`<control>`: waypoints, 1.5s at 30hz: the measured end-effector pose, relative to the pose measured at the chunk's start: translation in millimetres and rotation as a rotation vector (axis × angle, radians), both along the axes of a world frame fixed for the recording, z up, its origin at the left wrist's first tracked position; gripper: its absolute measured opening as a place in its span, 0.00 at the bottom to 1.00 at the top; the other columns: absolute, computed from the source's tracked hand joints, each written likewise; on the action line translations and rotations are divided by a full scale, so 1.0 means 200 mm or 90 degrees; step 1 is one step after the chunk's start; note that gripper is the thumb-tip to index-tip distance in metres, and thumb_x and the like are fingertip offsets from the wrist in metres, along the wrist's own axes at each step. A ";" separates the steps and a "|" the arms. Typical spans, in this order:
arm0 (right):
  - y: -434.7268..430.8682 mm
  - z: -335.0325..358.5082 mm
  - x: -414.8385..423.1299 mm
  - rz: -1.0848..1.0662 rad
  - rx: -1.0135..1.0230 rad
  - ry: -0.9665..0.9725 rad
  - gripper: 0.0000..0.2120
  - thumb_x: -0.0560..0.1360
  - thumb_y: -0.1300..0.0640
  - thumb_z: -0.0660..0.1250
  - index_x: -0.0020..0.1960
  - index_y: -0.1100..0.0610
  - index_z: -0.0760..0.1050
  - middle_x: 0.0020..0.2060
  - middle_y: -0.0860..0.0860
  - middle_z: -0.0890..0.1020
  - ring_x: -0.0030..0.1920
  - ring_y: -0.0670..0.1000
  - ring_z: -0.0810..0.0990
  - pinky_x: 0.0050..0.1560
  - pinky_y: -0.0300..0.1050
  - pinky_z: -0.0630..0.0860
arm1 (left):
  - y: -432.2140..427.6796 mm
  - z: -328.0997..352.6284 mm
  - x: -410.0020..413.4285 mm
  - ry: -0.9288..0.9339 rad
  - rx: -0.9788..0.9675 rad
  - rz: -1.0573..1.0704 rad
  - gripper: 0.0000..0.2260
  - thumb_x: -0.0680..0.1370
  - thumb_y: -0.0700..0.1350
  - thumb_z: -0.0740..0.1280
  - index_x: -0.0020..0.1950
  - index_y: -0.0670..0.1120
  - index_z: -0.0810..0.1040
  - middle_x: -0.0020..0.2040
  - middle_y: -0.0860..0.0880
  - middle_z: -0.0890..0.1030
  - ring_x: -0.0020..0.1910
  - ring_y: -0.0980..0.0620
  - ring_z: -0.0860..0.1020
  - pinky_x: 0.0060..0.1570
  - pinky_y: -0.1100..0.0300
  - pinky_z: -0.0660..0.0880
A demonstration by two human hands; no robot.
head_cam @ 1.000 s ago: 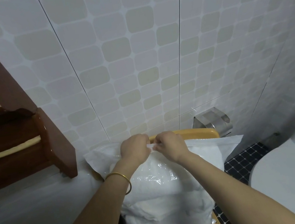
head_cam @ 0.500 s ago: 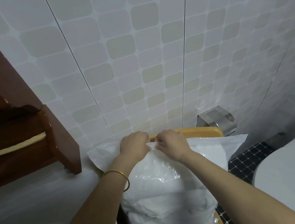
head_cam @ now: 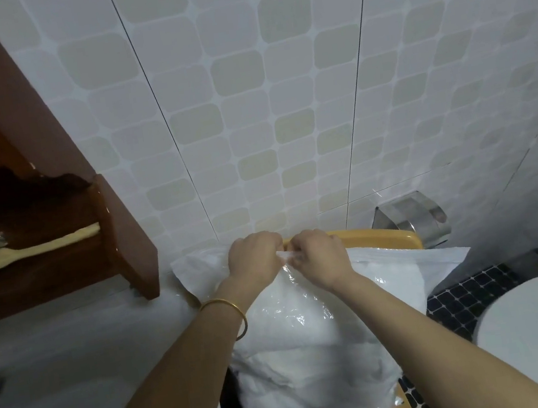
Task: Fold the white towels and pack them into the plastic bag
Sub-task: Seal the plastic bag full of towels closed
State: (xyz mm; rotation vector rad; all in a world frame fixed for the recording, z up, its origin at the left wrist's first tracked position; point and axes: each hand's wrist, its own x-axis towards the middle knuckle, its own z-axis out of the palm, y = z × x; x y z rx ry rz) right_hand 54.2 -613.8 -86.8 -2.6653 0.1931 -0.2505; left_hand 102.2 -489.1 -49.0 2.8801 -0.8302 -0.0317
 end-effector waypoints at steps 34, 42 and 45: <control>0.05 0.12 0.02 -0.019 0.047 0.094 0.06 0.76 0.56 0.64 0.49 0.58 0.76 0.46 0.52 0.77 0.50 0.56 0.75 0.43 0.45 0.67 | 0.16 0.08 0.31 0.359 -0.092 -0.220 0.03 0.73 0.37 0.71 0.44 0.42 0.79 0.37 0.50 0.76 0.37 0.54 0.72 0.33 0.70 0.66; 0.04 0.11 0.03 -0.043 0.107 0.092 0.06 0.75 0.57 0.66 0.47 0.60 0.77 0.38 0.49 0.74 0.42 0.52 0.71 0.45 0.48 0.69 | 0.07 0.02 0.28 0.303 -0.091 -0.160 0.07 0.72 0.42 0.73 0.43 0.47 0.75 0.36 0.52 0.71 0.36 0.51 0.71 0.33 0.62 0.64; 0.05 0.11 0.03 -0.041 0.113 0.094 0.04 0.75 0.56 0.66 0.46 0.57 0.77 0.37 0.48 0.74 0.42 0.51 0.71 0.45 0.47 0.67 | 0.09 -0.01 0.28 0.332 -0.162 -0.105 0.08 0.70 0.41 0.74 0.40 0.49 0.75 0.34 0.54 0.71 0.32 0.55 0.70 0.31 0.63 0.66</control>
